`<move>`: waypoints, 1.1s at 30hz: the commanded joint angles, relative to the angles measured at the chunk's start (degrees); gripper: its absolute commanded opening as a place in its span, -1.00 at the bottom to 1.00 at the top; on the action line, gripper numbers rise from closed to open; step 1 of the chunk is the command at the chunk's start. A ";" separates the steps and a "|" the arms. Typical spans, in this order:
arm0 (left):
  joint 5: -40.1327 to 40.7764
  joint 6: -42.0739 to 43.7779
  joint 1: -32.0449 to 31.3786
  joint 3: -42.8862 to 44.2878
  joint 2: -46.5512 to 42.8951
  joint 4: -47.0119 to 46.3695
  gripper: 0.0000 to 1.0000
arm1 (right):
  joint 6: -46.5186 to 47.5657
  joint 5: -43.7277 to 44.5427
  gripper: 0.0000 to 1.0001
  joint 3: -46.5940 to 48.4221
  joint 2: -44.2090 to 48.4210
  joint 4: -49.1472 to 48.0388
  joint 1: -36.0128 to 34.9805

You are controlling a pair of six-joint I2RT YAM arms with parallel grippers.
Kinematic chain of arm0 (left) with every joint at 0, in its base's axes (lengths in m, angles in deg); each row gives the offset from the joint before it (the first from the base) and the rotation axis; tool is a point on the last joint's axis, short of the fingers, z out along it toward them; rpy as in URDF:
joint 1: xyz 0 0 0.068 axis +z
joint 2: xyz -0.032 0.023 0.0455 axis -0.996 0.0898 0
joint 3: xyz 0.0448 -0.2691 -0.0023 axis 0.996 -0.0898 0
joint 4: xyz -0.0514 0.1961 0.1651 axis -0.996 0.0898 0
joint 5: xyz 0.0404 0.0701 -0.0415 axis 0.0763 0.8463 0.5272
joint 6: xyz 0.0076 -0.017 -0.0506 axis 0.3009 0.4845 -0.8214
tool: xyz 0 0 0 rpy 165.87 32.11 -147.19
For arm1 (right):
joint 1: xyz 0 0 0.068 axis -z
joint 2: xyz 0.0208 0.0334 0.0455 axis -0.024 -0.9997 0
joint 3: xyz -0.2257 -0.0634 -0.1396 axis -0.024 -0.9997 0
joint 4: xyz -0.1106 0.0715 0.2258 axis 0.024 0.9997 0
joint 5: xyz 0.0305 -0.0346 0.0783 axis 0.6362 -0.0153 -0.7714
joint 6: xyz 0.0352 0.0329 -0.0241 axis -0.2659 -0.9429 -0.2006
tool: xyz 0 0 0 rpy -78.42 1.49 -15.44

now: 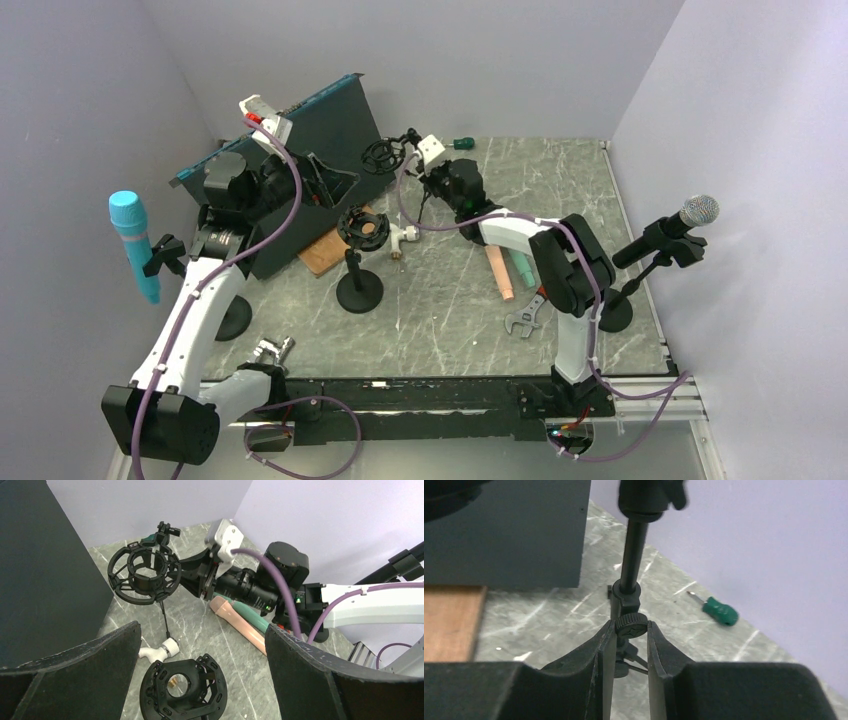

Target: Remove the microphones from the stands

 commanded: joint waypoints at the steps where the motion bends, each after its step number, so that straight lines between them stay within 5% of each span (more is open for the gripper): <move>1: -1.36 -0.52 0.06 -0.08 0.23 -2.88 0.92 | 13.79 11.34 -1.00 -1.80 1.82 -4.87 -0.31; 13: -1.96 -1.08 0.06 -0.22 0.60 -3.51 0.92 | 2.88 6.88 -0.99 -2.53 0.99 -0.77 0.34; 19: -1.91 -1.07 0.06 -0.26 0.21 -3.45 0.92 | -6.88 9.34 0.03 -3.52 5.04 2.46 0.63; 22: -1.96 -1.14 0.06 -0.28 0.08 -3.51 0.92 | -11.59 10.89 0.37 -3.90 7.58 5.09 1.27; 33: -2.01 -1.37 -0.02 -0.41 -0.55 -3.80 0.93 | -31.20 3.54 0.66 -6.01 20.31 25.38 3.55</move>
